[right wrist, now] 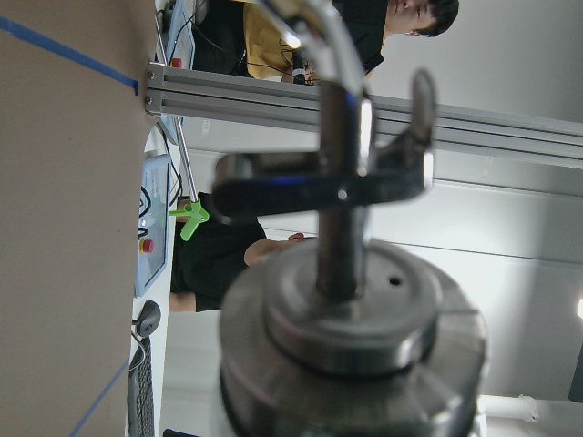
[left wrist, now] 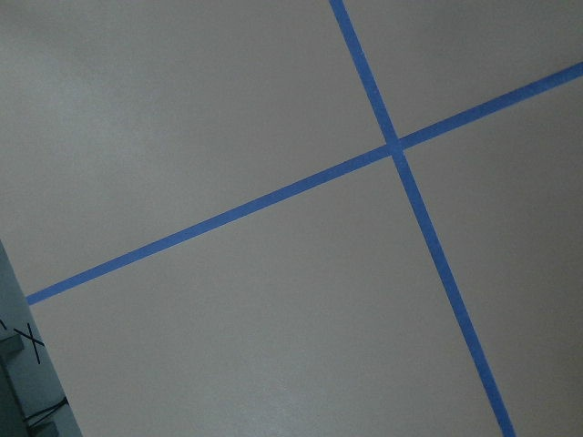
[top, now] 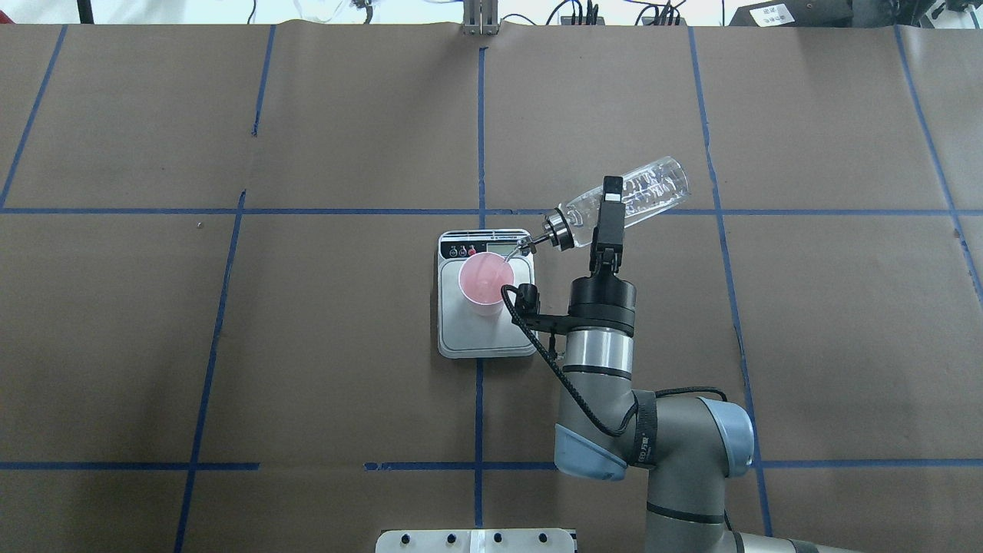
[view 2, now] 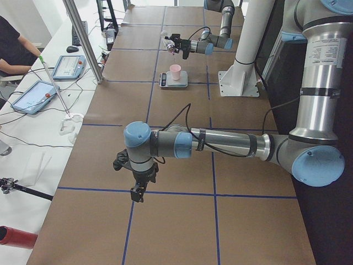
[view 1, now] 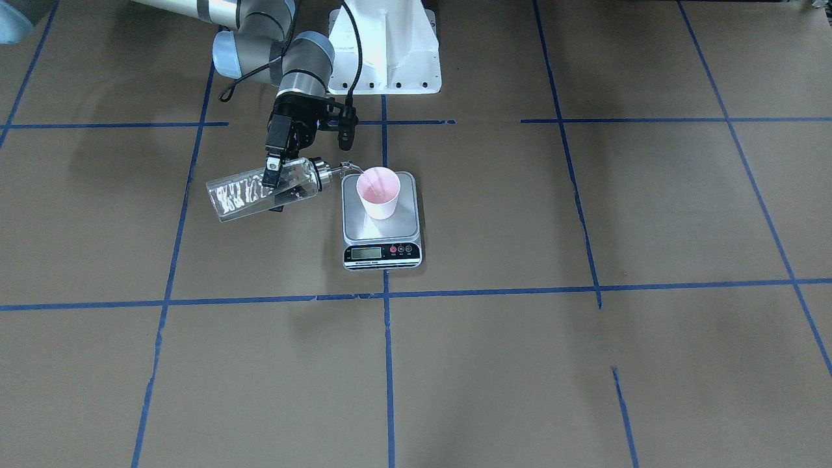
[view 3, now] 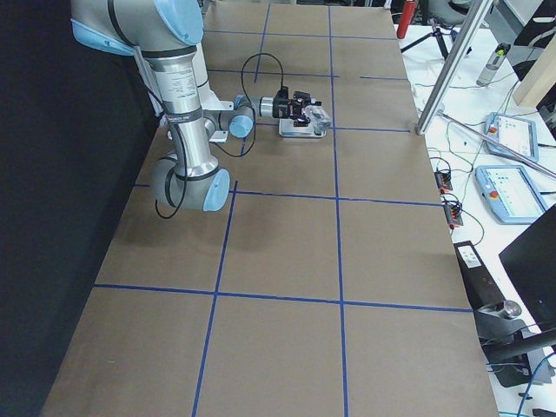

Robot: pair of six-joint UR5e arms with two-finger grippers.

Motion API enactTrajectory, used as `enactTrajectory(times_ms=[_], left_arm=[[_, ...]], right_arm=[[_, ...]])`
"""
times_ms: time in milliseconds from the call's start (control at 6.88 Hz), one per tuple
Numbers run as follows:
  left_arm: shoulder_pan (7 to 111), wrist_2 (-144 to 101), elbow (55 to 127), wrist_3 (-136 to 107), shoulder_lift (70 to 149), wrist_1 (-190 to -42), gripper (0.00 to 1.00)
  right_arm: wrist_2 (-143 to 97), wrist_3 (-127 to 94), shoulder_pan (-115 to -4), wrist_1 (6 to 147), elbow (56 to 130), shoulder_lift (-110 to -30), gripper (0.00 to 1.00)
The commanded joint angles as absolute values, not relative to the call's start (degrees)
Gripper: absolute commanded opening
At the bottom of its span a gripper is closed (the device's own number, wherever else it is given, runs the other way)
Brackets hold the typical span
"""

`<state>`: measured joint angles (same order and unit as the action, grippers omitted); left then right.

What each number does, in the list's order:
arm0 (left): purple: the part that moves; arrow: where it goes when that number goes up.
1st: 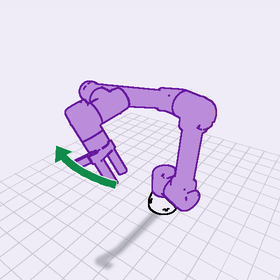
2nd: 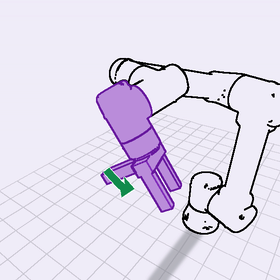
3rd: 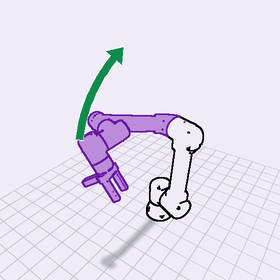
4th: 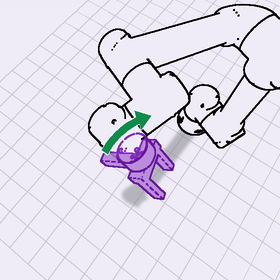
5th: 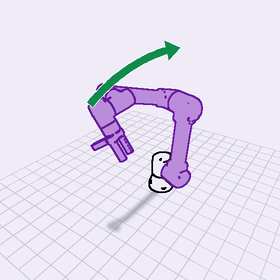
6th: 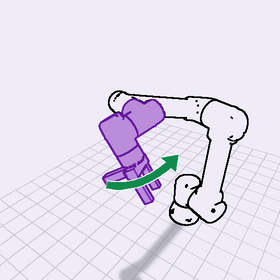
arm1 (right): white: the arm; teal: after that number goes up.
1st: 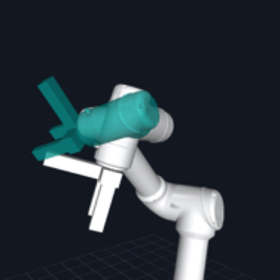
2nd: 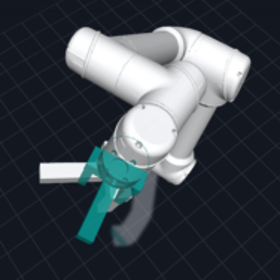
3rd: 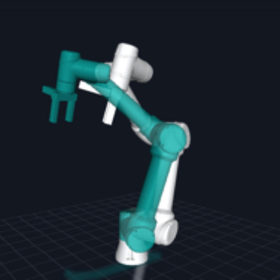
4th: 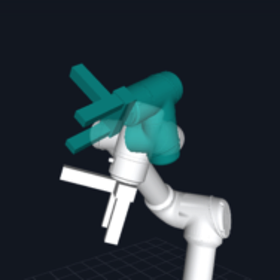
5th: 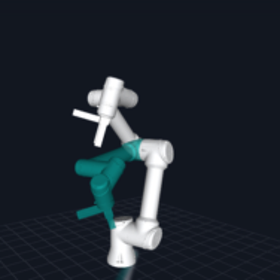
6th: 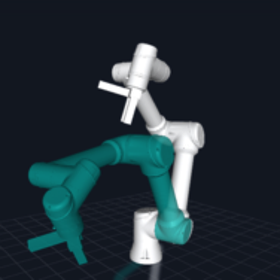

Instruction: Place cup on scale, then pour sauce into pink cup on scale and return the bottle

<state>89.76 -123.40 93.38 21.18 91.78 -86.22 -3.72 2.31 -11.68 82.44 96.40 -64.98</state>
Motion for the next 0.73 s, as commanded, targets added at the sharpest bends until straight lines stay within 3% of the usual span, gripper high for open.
enactTrajectory(times_ms=[0, 582], left_arm=[[89.82, -123.40, 92.38, 21.18, 92.46, -86.22, 1.00], [89.82, -123.40, 92.29, 21.18, 92.55, -86.22, 1.00]], right_arm=[[-2.47, 2.29, -11.43, 82.44, 96.24, -64.95, 0.00], [-1.76, 2.11, -10.90, 82.00, 96.24, -64.86, 0.00]])
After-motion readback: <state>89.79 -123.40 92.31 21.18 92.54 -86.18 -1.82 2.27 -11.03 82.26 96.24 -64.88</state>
